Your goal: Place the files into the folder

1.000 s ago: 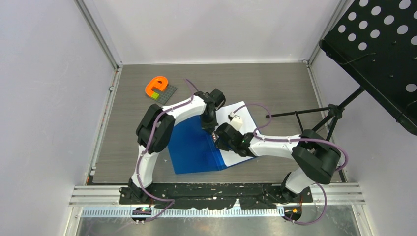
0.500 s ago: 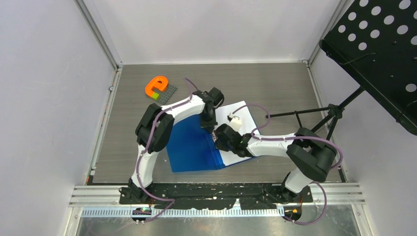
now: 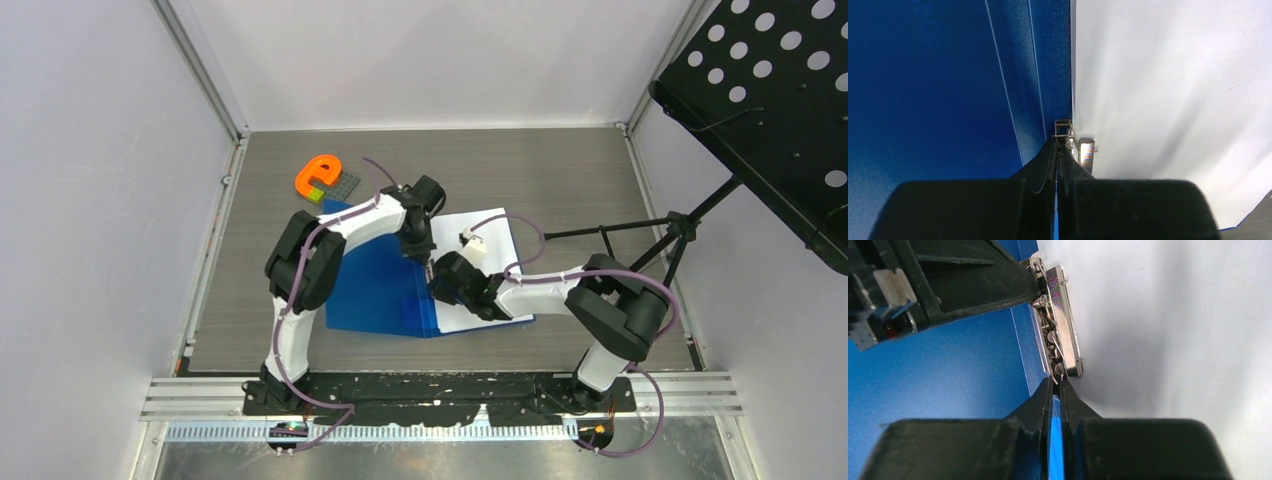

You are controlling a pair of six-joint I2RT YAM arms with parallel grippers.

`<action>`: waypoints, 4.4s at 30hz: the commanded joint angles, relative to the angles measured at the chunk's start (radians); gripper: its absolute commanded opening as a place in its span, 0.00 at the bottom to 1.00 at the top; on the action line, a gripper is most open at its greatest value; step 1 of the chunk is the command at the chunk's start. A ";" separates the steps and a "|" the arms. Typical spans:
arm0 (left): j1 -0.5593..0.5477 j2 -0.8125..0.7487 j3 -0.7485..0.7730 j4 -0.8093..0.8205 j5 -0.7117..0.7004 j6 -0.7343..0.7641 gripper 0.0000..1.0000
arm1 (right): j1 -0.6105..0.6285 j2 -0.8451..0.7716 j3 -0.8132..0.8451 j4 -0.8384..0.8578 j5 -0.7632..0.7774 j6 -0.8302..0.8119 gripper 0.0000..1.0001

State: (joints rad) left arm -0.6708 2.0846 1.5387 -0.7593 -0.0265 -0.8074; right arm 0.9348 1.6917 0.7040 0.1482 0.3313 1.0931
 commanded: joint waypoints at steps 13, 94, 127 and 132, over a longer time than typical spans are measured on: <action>-0.013 -0.048 -0.210 0.011 0.135 -0.084 0.00 | 0.008 0.083 0.089 -0.459 0.093 -0.129 0.05; 0.014 0.014 -0.142 -0.062 0.017 -0.002 0.00 | -0.023 0.000 -0.097 -0.462 0.118 -0.009 0.05; 0.023 -0.032 -0.234 0.017 -0.017 -0.008 0.00 | -0.065 -0.092 -0.148 -0.427 0.054 -0.066 0.05; 0.020 -0.050 -0.323 0.120 0.037 -0.095 0.00 | -0.065 0.049 -0.175 -0.308 -0.026 -0.079 0.05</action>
State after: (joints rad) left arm -0.6617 1.9720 1.3258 -0.5407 0.0807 -0.8940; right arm 0.8936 1.5650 0.6220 0.0654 0.3012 1.0920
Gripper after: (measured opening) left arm 0.004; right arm 0.082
